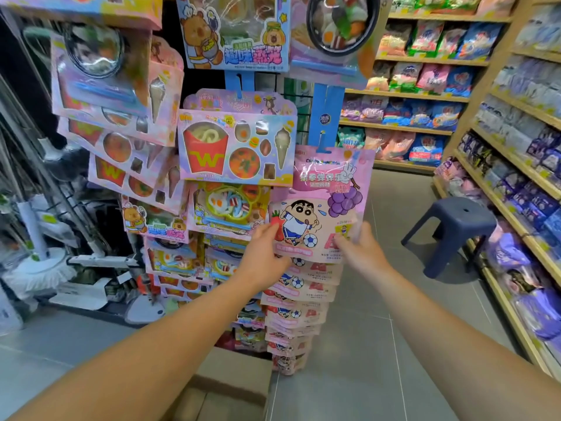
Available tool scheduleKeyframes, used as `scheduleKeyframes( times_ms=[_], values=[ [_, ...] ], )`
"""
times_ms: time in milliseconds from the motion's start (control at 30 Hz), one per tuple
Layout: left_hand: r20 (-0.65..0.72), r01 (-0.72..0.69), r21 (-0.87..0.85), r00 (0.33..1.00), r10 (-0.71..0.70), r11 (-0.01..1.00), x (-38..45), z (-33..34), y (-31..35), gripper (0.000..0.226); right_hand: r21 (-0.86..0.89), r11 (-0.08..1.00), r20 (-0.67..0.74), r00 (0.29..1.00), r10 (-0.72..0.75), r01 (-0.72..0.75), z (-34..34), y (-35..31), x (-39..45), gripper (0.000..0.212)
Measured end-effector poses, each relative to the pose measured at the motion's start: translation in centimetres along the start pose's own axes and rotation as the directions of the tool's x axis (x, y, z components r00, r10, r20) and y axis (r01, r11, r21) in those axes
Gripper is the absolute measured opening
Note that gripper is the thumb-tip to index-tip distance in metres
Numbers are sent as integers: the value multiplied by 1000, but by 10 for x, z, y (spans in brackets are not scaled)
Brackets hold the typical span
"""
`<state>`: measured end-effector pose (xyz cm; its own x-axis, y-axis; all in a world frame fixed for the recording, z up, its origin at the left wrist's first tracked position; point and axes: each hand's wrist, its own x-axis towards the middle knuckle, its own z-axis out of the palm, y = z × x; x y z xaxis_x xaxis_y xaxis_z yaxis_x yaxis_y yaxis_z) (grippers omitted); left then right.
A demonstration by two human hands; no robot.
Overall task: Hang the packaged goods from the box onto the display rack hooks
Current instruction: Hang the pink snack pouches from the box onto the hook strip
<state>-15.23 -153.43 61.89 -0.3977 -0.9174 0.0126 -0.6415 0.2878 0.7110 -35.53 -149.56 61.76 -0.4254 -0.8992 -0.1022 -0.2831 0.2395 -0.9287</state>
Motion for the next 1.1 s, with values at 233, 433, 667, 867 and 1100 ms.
scheduleKeyframes(
  times_ms=[233,433,667,867,1100],
  values=[
    [-104,107,-274,985,-140,956,-12,8,-23,44,19,998,46,997,54,-55,-7,17,-12,42],
    [49,285,-309,958,-284,908,-12,23,-61,50,-31,992,58,990,128,-126,9,52,-25,57],
    [123,325,-199,944,-305,924,0,50,-97,51,-68,982,61,982,179,-175,37,84,-26,77],
    [152,324,-121,940,-305,938,11,82,-129,39,-48,983,30,983,180,-178,55,112,-12,67],
    [43,288,-59,957,-285,956,21,110,-156,19,-108,987,-182,978,98,-119,64,145,-4,23]
  ],
)
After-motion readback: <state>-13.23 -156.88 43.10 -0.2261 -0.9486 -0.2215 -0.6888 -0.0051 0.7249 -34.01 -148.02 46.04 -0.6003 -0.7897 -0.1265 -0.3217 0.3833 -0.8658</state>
